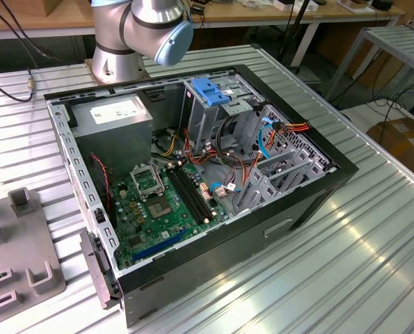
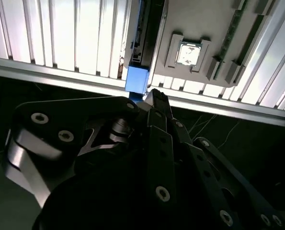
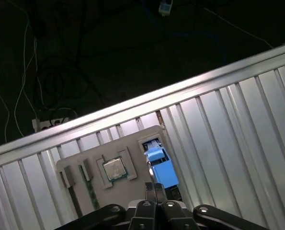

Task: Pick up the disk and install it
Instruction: 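Pick up the disk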

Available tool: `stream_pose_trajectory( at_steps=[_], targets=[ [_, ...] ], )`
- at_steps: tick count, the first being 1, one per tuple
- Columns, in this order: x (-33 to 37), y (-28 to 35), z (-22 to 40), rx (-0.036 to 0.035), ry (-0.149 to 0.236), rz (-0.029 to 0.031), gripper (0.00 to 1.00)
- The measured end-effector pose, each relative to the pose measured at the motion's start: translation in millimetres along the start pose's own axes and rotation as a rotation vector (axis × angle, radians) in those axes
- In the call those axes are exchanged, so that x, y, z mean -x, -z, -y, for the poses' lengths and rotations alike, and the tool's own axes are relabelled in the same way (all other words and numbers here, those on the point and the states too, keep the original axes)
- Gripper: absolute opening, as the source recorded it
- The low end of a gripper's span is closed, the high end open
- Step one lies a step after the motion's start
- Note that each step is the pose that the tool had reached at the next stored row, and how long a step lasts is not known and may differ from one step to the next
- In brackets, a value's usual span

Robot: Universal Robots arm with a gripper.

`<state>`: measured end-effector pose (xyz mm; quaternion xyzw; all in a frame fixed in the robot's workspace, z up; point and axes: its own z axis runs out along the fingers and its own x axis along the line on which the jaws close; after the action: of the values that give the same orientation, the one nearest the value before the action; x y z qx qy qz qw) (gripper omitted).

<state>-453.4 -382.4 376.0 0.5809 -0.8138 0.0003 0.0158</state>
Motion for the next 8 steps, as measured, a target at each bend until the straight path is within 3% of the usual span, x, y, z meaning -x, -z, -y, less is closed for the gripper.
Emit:
stream_pose_trajectory(
  at_steps=[3, 6, 8],
  targets=[
    [0.0, -0.5, 0.0, -0.009, 0.024, -0.0035, 0.1],
    [0.0, -2.0, 0.0, -0.0172, 0.08, -0.0028, 0.1],
    [0.1, -4.1, 0.1, -0.024, 0.143, -0.0021, 0.1]
  ],
)
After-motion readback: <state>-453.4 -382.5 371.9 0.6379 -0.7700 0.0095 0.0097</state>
